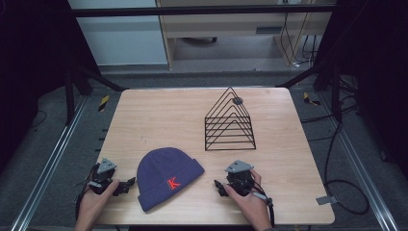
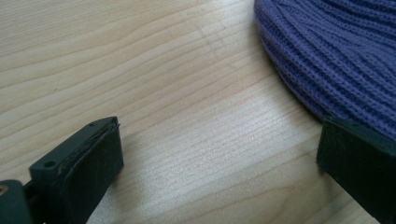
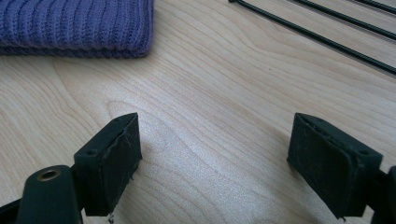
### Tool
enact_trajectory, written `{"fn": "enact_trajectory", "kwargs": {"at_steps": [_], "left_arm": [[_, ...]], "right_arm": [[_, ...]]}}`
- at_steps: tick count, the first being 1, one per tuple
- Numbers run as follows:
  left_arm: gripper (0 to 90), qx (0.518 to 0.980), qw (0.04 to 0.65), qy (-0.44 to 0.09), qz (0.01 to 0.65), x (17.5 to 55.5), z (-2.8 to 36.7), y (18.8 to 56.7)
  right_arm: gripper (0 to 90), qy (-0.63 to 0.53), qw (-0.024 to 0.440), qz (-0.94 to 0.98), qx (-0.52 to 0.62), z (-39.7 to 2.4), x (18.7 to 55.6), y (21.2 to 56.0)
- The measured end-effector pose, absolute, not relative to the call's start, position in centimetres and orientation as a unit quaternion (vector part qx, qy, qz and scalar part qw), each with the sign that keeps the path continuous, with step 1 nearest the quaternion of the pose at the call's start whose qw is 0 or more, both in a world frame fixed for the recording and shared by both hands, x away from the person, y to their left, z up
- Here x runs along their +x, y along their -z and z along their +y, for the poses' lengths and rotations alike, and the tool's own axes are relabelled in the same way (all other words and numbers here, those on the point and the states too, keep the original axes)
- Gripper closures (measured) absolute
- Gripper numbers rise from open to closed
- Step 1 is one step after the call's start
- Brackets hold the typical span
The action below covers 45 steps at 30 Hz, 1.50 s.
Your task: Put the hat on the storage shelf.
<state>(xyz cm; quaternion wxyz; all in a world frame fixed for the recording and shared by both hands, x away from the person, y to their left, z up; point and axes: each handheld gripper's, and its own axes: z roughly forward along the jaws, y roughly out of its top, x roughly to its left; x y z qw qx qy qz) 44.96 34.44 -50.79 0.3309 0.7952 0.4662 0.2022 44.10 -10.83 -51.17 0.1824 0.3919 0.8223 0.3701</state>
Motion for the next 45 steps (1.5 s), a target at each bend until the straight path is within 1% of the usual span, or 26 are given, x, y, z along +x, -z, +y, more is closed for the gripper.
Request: {"fn": "enact_trajectory", "kwargs": {"at_steps": [1,2,4,6,9,11,13,17,20,23,24,26,28,30,33,34,36,39,42,43,45], "left_arm": [[2.9,0.795,0.331,-0.202,0.466,45.0,34.4,50.8],[2.9,0.794,0.335,-0.201,0.466,45.0,34.5,50.7],[8.6,0.79,0.341,-0.194,0.472,45.2,34.5,50.3],[10.6,0.794,0.344,-0.184,0.467,45.7,34.2,49.1],[11.8,0.803,0.34,-0.177,0.457,46.4,33.5,47.9],[12.8,0.82,0.333,-0.153,0.44,47.6,32.4,46.8],[13.7,0.823,0.335,-0.144,0.436,48.2,31.8,46.5],[15.1,0.832,0.324,-0.139,0.428,50.0,30.3,45.4],[18.0,0.839,0.313,-0.138,0.423,51.0,29.2,44.9],[21.9,0.842,0.289,-0.14,0.433,52.0,28.9,45.3],[23.8,0.842,0.289,-0.14,0.433,52.0,28.9,45.3],[27.4,0.835,0.292,-0.124,0.45,51.6,29.3,45.9],[31.3,0.833,0.293,-0.126,0.452,51.3,29.3,46.1],[32.6,0.835,0.287,-0.128,0.451,50.8,29.1,46.6],[37.5,0.833,0.291,-0.113,0.456,50.9,28.9,47.2],[41.2,0.834,0.288,-0.113,0.457,51.0,28.8,47.3],[42.8,0.836,0.282,-0.109,0.458,51.2,28.7,47.5],[47.6,0.839,0.276,-0.109,0.457,51.2,28.4,47.6],[54.3,0.84,0.274,-0.099,0.458,51.2,28.3,47.8],[54.3,0.84,0.274,-0.098,0.458,51.2,28.2,47.8],[57.0,0.841,0.272,-0.094,0.459,51.2,28.1,47.8]], "right_arm": [[17.1,-0.37,0.182,0.822,0.392,-10.8,44.1,51.2],[17.1,-0.37,0.182,0.822,0.392,-10.8,44.1,51.2],[17.1,-0.37,0.182,0.822,0.392,-10.8,44.1,51.2],[17.2,-0.37,0.182,0.822,0.392,-10.8,44.1,51.2],[17.3,-0.37,0.182,0.822,0.392,-10.8,44.1,51.2],[17.7,-0.371,0.181,0.822,0.391,-10.8,44.1,51.2],[18.0,-0.371,0.181,0.822,0.391,-10.8,44.1,51.2],[18.6,-0.372,0.182,0.823,0.389,-10.8,44.1,51.2],[19.1,-0.372,0.182,0.824,0.387,-10.9,44.0,51.2],[19.3,-0.373,0.18,0.823,0.388,-10.8,44.0,51.2],[19.3,-0.373,0.18,0.823,0.388,-10.8,44.0,51.2],[19.5,-0.373,0.18,0.823,0.389,-10.8,44.0,51.1],[19.5,-0.373,0.18,0.823,0.389,-10.8,44.0,51.1],[19.6,-0.373,0.18,0.823,0.388,-10.8,44.0,51.1],[19.6,-0.373,0.18,0.823,0.389,-10.8,44.0,51.1],[19.7,-0.373,0.181,0.823,0.388,-10.8,44.0,51.2],[19.7,-0.373,0.181,0.823,0.388,-10.8,44.0,51.2],[19.8,-0.373,0.181,0.823,0.388,-10.8,44.0,51.2],[19.8,-0.373,0.18,0.823,0.388,-10.8,44.0,51.2],[19.9,-0.373,0.181,0.823,0.387,-10.8,44.0,51.2],[19.9,-0.374,0.18,0.823,0.388,-10.8,44.0,51.2]]}}
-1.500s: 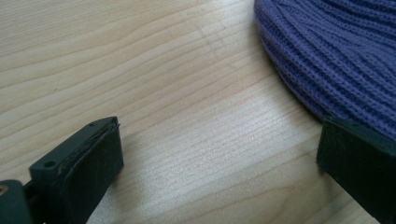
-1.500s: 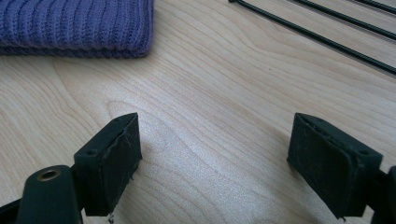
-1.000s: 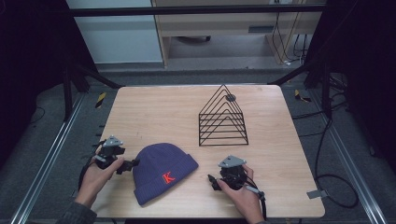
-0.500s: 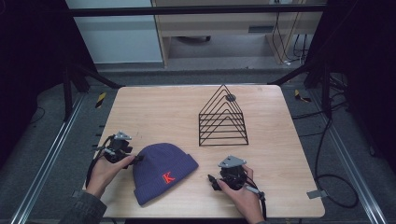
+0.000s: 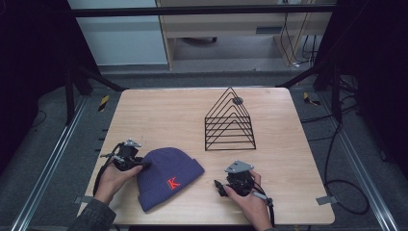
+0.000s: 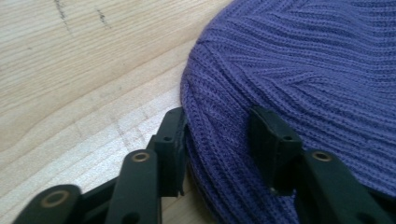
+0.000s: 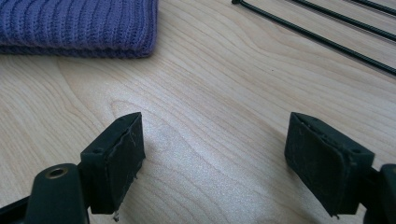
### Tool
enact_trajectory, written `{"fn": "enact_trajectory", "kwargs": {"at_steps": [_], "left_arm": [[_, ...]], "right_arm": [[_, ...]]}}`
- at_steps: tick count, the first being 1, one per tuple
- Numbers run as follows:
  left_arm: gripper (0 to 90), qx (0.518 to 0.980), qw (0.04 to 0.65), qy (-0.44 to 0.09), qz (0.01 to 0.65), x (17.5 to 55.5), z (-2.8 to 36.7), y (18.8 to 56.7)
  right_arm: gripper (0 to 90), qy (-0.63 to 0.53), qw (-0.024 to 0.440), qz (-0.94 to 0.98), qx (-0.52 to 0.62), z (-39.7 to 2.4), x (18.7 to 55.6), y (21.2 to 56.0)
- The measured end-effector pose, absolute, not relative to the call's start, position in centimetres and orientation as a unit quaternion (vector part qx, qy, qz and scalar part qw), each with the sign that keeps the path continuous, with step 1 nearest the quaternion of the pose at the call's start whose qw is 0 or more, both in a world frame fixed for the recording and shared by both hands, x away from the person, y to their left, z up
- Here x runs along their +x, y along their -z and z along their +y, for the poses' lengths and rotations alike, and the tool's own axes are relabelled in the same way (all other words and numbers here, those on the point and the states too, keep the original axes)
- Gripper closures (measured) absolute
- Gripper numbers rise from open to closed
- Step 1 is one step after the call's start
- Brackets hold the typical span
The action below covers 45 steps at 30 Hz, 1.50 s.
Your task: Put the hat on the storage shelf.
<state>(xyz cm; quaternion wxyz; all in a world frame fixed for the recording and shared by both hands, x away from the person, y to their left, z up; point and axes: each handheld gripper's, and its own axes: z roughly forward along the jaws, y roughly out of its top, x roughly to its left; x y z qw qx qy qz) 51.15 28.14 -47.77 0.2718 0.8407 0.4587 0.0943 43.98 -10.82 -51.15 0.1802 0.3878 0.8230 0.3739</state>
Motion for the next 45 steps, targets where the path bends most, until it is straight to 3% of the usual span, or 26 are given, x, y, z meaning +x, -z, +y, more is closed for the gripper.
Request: {"fn": "enact_trajectory", "kwargs": {"at_steps": [8,10,17,30,45], "left_arm": [[66.6,0.84,0.277,-0.088,0.458,50.9,28.0,47.8],[73.6,0.838,0.283,-0.094,0.456,50.7,27.9,47.8],[79.3,0.841,0.289,-0.13,0.438,50.0,27.4,47.2],[81.1,0.844,0.321,-0.205,0.378,48.5,25.2,42.7],[81.3,0.856,0.349,-0.233,0.301,47.7,23.0,37.5]], "right_arm": [[20.2,-0.374,0.181,0.823,0.387,-10.8,44.0,51.2],[20.2,-0.374,0.181,0.823,0.387,-10.8,44.0,51.2],[20.6,-0.373,0.182,0.823,0.389,-10.8,43.9,51.2],[25.2,-0.379,0.177,0.825,0.38,-10.9,43.7,51.1],[27.2,-0.404,0.188,0.814,0.372,-11.4,43.2,49.1]]}}
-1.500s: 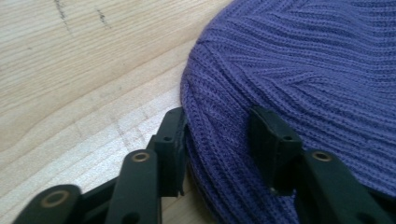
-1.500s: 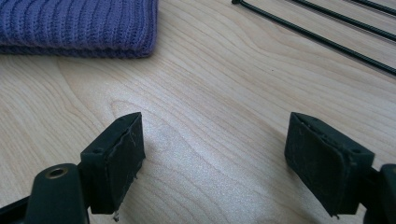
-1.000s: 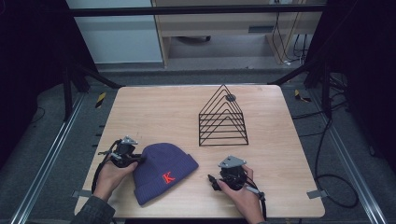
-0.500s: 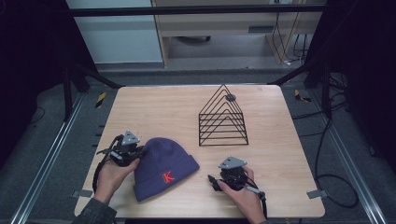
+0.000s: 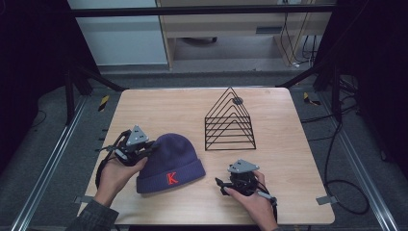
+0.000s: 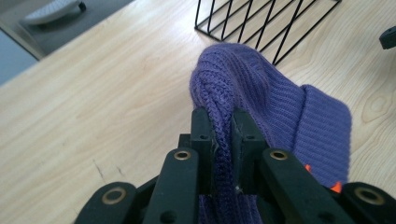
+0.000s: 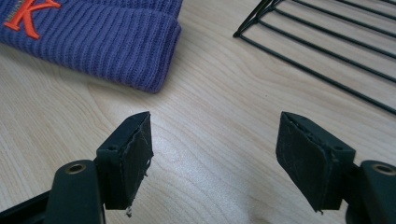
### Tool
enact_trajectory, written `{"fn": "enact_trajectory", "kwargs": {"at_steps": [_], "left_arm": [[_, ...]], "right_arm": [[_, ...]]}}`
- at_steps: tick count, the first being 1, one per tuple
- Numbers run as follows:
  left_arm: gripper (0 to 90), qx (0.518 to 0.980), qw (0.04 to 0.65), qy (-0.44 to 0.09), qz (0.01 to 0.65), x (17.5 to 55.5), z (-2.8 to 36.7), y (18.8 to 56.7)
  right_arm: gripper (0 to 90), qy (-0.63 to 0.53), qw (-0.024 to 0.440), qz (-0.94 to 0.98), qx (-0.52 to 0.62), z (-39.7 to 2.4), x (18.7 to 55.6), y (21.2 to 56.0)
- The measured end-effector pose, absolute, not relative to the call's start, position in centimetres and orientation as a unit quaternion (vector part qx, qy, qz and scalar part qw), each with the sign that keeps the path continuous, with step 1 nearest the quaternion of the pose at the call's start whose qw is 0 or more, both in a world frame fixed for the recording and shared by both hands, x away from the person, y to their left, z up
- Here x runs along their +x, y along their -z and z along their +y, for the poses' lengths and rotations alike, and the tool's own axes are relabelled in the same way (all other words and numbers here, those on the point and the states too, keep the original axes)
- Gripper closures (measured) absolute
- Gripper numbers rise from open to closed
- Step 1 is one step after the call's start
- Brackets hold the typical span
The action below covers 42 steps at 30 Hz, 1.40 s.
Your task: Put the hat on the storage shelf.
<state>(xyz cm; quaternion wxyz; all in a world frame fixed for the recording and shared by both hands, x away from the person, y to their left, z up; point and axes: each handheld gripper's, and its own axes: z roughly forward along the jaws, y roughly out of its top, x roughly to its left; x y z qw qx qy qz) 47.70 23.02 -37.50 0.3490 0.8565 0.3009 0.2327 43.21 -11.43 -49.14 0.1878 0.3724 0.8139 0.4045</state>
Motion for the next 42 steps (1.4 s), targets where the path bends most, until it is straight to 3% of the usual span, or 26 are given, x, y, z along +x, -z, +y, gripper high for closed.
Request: {"fn": "enact_trajectory", "kwargs": {"at_steps": [12,20,27,42], "left_arm": [[81.3,0.859,0.369,-0.242,0.26,47.0,22.0,33.8],[81.2,0.856,0.378,-0.276,0.22,46.8,21.7,28.9],[81.1,0.836,0.422,-0.287,0.203,47.3,22.4,25.1],[81.0,0.821,0.458,-0.297,0.167,47.2,22.1,21.8]], "right_arm": [[30.8,-0.414,0.201,0.808,0.368,-11.6,42.8,47.8],[35.5,-0.432,0.221,0.805,0.342,-11.0,42.4,44.3],[38.9,-0.441,0.245,0.804,0.317,-10.2,43.3,41.0],[49.3,-0.471,0.257,0.792,0.292,-9.1,46.4,35.9]]}}
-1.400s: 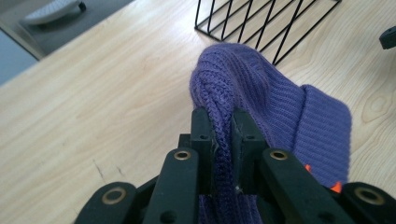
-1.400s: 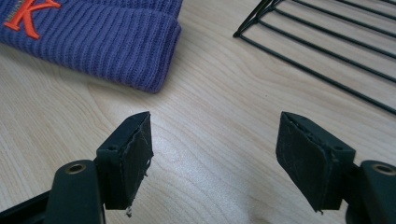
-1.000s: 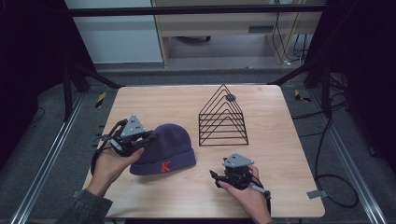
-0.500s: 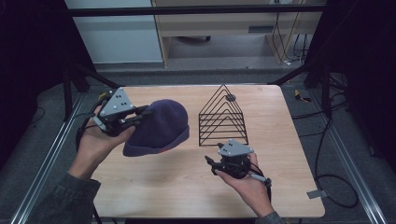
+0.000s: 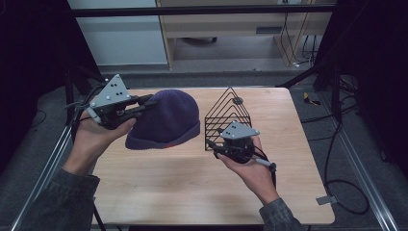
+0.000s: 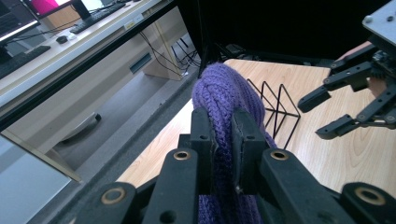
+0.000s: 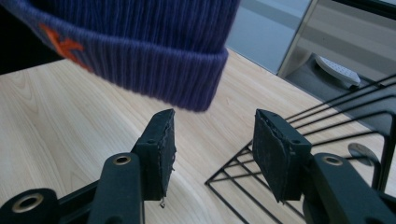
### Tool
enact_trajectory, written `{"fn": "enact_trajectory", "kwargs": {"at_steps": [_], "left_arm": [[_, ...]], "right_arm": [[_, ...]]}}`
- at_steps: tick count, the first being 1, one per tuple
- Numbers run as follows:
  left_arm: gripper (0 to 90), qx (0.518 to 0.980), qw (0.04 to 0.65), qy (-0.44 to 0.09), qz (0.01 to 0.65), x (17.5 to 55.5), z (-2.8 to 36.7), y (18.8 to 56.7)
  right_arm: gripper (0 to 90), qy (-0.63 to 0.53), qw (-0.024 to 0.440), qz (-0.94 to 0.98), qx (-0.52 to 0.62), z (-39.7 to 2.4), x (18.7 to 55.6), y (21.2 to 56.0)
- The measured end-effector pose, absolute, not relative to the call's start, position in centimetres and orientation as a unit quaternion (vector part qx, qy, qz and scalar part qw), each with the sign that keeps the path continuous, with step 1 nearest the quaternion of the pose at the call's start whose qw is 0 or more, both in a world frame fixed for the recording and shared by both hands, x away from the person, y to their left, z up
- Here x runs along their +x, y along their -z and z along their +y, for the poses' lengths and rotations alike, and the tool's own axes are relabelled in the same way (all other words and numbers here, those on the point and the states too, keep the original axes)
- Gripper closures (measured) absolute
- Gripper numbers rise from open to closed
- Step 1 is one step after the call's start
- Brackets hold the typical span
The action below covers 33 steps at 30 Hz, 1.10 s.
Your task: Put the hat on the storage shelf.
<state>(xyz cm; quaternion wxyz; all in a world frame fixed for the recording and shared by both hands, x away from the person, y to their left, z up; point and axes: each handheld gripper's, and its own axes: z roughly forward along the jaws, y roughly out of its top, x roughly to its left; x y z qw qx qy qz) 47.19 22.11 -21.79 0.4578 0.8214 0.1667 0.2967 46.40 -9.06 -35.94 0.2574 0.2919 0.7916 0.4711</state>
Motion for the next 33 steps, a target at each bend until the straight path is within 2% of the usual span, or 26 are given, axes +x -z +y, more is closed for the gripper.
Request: {"fn": "enact_trajectory", "kwargs": {"at_steps": [12,19,24,33], "left_arm": [[81.0,0.829,0.452,-0.295,0.145,47.0,21.0,20.8],[81.0,0.831,0.452,-0.294,0.138,47.1,20.6,20.3],[81.0,0.831,0.454,-0.292,0.135,47.4,20.2,20.5],[81.0,0.83,0.462,-0.284,0.129,47.7,19.8,20.8]], "right_arm": [[52.2,-0.472,0.24,0.798,0.288,-8.7,47.7,35.3],[50.1,-0.489,0.225,0.794,0.284,-9.0,48.8,32.7],[45.7,-0.482,0.203,0.805,0.278,-8.4,49.6,32.4],[46.9,-0.482,0.195,0.806,0.281,-8.5,50.6,32.6]]}}
